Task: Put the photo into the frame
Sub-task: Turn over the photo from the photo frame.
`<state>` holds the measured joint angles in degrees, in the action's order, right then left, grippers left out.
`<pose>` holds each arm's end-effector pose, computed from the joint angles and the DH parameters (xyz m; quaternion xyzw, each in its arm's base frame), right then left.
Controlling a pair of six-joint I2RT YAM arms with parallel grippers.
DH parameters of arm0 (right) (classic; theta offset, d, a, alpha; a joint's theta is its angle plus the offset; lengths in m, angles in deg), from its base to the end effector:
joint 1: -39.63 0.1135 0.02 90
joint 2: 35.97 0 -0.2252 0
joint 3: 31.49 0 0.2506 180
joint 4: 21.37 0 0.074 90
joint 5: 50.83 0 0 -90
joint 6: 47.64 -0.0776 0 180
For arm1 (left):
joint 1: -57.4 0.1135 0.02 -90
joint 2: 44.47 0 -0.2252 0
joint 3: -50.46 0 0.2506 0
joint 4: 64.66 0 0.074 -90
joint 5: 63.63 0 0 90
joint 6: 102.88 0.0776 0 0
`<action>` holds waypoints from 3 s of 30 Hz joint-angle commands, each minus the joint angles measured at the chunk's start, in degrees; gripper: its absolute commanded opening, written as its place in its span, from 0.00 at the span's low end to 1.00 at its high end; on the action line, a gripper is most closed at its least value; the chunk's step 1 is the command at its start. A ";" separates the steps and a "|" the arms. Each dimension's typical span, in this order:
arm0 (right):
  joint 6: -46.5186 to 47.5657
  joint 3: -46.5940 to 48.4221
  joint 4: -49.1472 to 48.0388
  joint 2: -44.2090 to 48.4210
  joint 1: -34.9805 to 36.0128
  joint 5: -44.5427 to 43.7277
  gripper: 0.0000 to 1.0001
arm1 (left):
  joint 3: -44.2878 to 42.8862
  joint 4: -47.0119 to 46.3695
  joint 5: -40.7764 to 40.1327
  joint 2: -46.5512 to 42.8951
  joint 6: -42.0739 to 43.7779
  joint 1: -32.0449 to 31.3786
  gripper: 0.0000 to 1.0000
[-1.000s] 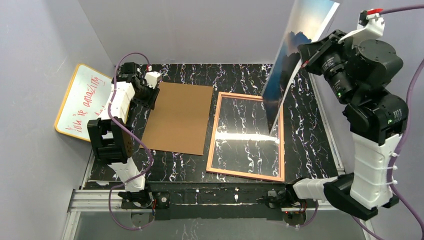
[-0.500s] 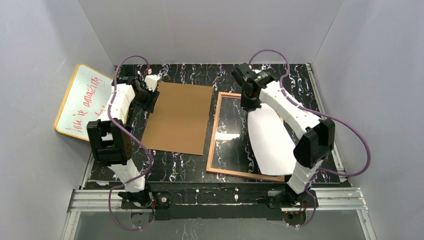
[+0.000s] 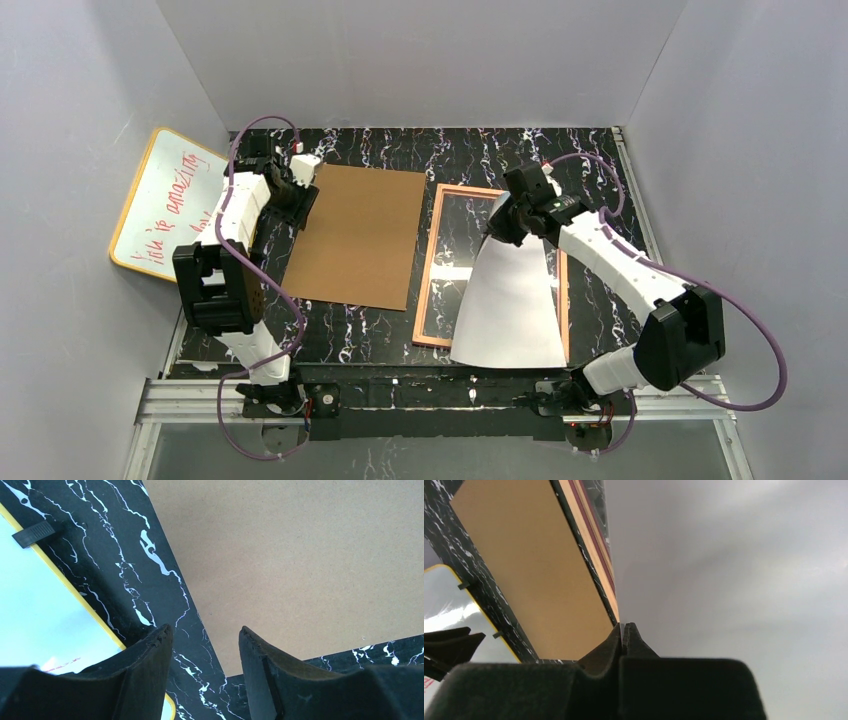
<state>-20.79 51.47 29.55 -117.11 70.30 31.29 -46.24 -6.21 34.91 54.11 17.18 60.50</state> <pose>0.2932 0.1615 0.2299 0.2845 0.8908 0.2106 0.2851 0.3787 0.0090 0.1970 0.2432 0.9330 0.0039 0.2652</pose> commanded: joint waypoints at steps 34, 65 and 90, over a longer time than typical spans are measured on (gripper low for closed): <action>17.26 11.81 -5.27 -13.44 0.03 -9.15 0.01 | 1.33 -0.48 -1.41 -1.18 0.76 -0.19 0.49; 20.61 15.17 -3.80 -19.52 -0.04 -2.49 0.47 | 1.03 0.15 -1.09 -0.81 1.58 -0.19 0.50; 16.26 19.14 -8.53 -21.20 4.69 4.34 0.88 | -2.48 -0.78 -5.17 2.40 -0.27 0.40 0.54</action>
<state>-1.45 66.88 24.41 -136.78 71.37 35.05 -45.46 -7.41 31.85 55.07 18.06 60.52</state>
